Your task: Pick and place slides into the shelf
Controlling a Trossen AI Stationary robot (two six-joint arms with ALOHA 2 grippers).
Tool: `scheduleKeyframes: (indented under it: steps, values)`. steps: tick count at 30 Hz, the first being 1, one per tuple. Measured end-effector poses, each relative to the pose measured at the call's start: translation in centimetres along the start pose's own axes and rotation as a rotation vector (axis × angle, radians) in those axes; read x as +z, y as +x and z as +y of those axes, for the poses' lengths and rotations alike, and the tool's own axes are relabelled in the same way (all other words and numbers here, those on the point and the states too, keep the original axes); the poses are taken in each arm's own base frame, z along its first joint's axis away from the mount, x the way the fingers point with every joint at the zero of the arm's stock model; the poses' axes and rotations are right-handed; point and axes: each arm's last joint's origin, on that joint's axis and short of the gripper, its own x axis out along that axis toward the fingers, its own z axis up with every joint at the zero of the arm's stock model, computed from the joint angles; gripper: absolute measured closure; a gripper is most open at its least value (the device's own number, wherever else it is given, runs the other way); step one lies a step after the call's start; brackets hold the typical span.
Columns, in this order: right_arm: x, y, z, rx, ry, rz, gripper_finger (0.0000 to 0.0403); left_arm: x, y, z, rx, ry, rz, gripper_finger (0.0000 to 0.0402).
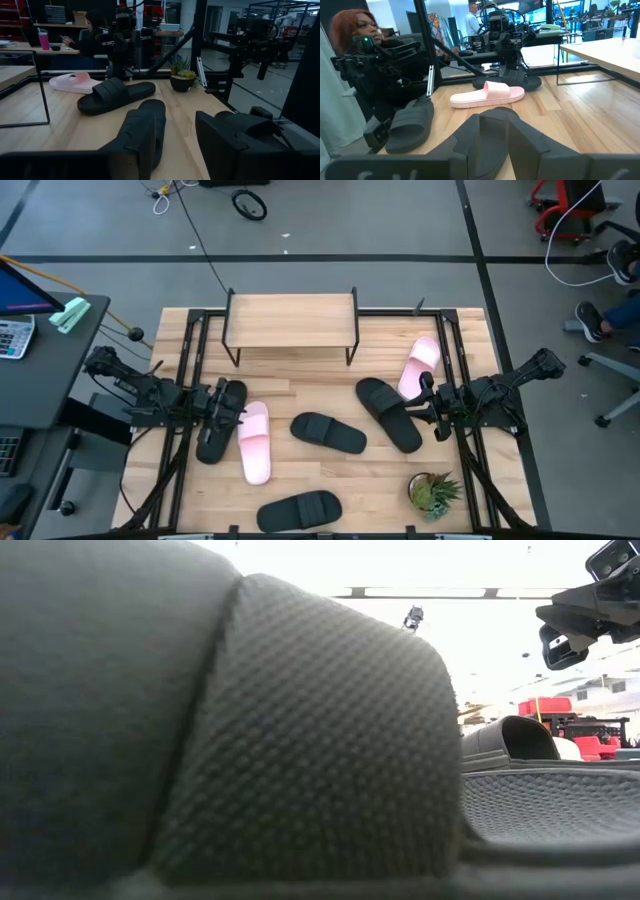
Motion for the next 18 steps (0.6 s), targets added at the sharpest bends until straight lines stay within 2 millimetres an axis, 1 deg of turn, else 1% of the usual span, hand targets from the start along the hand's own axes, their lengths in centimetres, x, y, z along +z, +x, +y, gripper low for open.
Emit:
scheduleKeyframes:
  steps: [8, 18]
  values:
    - [0.00, 0.00, 0.00, 0.000, 0.000, 0.000, 0.0304, 0.02, 0.00, 0.00, 0.000, 0.000, -0.001, 0.0264]
    - [0.00, 0.00, 0.00, 0.000, 0.000, 0.000, 0.0304, 0.02, 0.00, 0.00, -0.001, 0.000, -0.001, 0.0251]
